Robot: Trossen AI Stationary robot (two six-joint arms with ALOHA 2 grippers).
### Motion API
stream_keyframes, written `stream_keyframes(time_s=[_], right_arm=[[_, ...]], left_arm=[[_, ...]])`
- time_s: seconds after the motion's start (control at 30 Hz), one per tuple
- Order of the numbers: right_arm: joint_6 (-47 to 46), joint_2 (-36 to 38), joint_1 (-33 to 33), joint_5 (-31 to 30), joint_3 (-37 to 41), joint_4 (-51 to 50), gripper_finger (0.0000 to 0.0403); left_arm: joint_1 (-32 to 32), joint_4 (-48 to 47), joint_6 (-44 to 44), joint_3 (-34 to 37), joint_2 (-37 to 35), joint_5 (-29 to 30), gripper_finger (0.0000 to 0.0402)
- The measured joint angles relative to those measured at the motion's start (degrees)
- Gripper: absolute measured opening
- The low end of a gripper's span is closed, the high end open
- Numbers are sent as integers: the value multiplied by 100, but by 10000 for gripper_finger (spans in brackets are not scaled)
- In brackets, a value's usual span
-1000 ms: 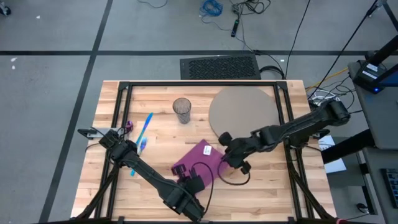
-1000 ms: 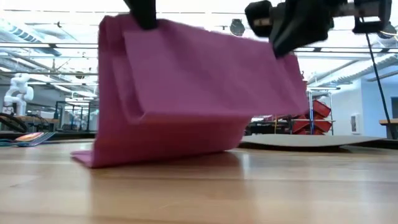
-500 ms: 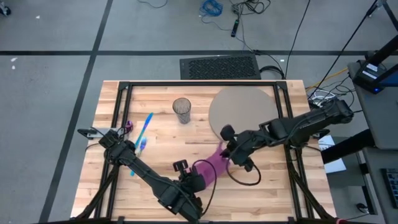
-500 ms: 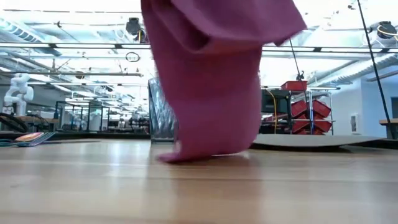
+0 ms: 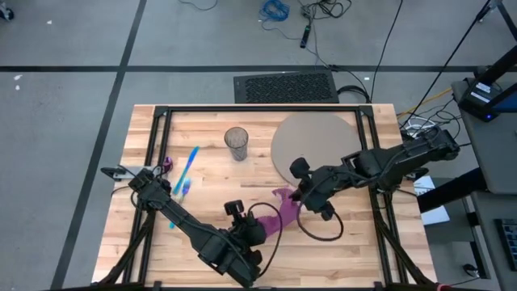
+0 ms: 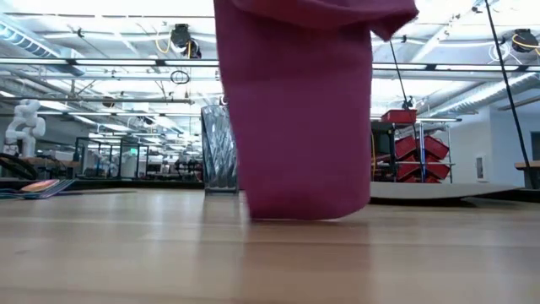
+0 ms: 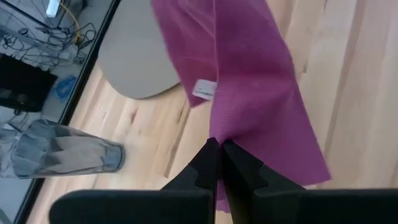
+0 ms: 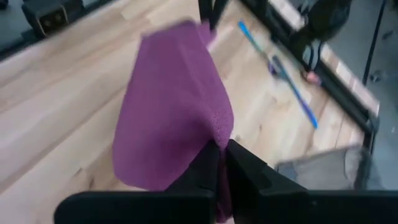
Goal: Set table place
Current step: Fold the pink table napkin
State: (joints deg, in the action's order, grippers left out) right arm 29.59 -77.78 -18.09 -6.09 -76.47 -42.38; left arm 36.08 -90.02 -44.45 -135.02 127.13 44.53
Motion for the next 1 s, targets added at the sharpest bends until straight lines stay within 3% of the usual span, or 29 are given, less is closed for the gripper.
stream_keyframes(time_s=[0.8,1.0], right_arm=[[-422,5,1126,-144,2,-843,0],[-497,44,1265,284,4,-752,0]], left_arm=[[-494,0,446,48,-57,-351,0],[-639,3,168,982,-392,-497,0]])
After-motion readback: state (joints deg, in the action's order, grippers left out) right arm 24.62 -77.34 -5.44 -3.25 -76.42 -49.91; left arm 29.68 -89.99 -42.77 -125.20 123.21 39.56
